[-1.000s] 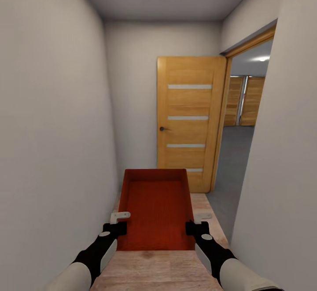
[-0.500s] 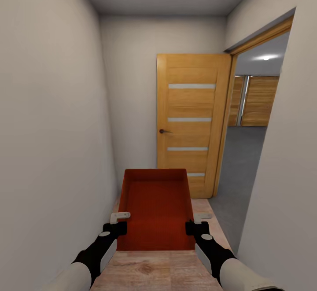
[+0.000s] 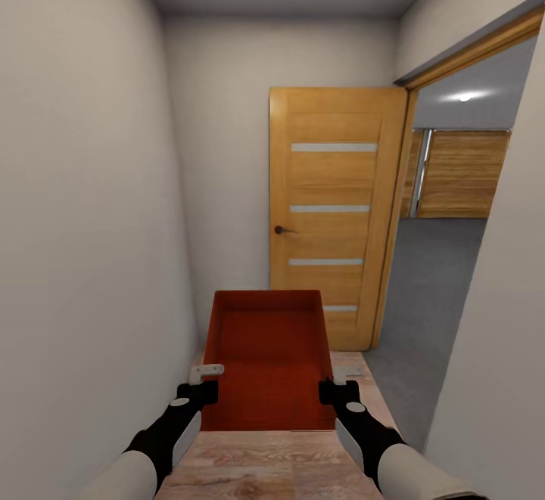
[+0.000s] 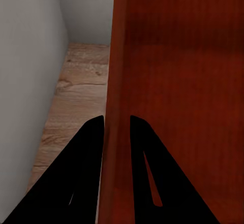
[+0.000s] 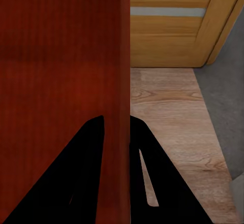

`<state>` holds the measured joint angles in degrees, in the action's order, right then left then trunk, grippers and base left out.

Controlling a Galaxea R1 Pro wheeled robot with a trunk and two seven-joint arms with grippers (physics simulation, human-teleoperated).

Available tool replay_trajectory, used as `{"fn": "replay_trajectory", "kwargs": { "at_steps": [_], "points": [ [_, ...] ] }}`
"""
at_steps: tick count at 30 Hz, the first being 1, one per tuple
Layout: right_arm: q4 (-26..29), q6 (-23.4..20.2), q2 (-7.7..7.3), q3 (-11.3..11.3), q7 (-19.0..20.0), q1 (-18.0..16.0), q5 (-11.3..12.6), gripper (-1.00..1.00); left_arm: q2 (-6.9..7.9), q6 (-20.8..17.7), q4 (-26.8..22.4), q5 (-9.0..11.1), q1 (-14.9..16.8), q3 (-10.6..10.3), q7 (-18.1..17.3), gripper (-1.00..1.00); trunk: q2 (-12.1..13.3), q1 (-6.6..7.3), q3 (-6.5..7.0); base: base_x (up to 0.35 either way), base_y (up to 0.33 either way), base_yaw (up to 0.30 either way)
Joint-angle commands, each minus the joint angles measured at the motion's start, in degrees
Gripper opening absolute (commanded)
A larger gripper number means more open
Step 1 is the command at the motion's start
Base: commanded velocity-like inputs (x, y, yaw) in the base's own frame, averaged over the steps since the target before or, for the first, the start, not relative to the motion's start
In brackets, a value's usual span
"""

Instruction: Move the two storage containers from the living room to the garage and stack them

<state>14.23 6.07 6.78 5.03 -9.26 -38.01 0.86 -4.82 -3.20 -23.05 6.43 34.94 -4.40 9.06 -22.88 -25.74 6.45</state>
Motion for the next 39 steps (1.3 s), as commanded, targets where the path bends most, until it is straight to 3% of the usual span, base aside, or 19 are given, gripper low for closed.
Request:
{"fn": "replay_trajectory", "kwargs": {
  "at_steps": [1,39],
  "points": [
    [-0.25,0.00,-0.02,1.91,-0.14,0.01,0.74,-1.00,0.07,-0.14,-2.44,-0.62,0.04,0.27,1.23,-1.00,-0.04,-0.05,-0.03,0.321,0.000,0.000],
    [-0.25,-0.09,0.04,1.91,-0.07,0.03,0.79,-1.00,0.05,-0.14,-2.52,-0.55,0.04,0.27,1.23,-1.00,-0.04,-0.05,-0.03,0.322,0.000,-0.001]
  ]
}}
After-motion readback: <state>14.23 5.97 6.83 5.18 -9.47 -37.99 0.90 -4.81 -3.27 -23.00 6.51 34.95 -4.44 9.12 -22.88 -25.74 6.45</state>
